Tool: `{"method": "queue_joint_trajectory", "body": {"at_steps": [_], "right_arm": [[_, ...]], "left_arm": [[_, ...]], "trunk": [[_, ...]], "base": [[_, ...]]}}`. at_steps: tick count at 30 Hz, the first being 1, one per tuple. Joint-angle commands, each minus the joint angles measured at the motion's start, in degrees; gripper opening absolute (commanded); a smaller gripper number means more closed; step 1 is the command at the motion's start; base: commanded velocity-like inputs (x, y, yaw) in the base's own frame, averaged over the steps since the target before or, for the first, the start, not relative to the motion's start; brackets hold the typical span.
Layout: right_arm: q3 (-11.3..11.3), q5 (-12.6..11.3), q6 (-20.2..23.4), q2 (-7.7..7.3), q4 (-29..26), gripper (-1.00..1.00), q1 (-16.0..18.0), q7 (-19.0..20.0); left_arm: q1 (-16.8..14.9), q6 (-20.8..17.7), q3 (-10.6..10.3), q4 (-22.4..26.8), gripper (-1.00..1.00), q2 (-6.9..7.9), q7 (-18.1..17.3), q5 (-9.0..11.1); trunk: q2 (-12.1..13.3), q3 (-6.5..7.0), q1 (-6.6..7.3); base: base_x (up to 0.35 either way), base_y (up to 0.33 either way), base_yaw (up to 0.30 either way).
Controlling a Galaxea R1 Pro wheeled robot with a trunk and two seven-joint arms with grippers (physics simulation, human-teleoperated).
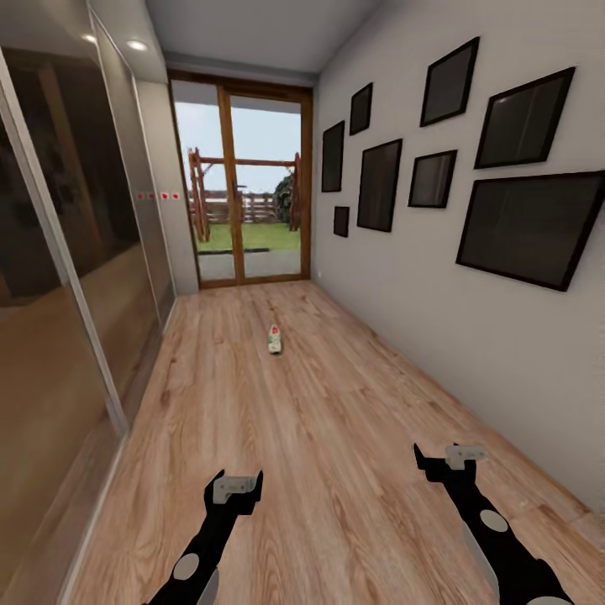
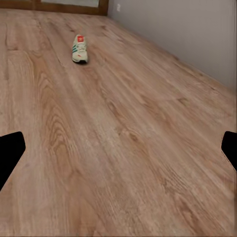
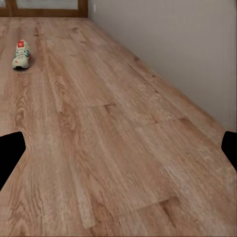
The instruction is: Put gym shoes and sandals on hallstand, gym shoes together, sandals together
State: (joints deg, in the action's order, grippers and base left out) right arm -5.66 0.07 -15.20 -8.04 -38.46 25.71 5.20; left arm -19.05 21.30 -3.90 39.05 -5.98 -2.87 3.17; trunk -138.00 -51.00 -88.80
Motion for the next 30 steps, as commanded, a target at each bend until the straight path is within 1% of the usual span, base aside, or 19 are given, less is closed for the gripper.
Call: {"method": "queue_joint_trajectory", "body": {"at_steps": [1,11,17,30], "right_arm": [[-0.29,0.0,-0.18,0.04,0.05,1.0,0.04,0.52],[-0.27,-0.04,-0.18,0.04,-0.02,1.0,0.04,0.52],[-0.28,-0.03,-0.18,0.04,-0.04,1.0,0.04,0.52],[-0.23,-0.01,-0.18,0.04,0.04,1.0,0.04,0.52]], "left_arm": [[-0.03,0.14,0.02,-0.03,1.0,0.0,-0.29,0.34],[-0.03,0.14,0.1,-0.03,1.0,0.0,-0.29,0.34],[-0.03,0.14,0.18,-0.03,1.0,0.0,-0.29,0.34],[-0.03,0.1,0.25,-0.03,1.0,0.09,-0.29,0.34]], "trunk": [[-0.02,-0.06,-0.02],[-0.02,-0.06,-0.02],[-0.02,-0.06,-0.02],[-0.02,-0.06,-0.02]], "base": [[0.34,0.0,-0.263],[0.34,0.0,-0.247],[0.34,0.0,-0.054],[0.34,0.0,-0.005]]}}
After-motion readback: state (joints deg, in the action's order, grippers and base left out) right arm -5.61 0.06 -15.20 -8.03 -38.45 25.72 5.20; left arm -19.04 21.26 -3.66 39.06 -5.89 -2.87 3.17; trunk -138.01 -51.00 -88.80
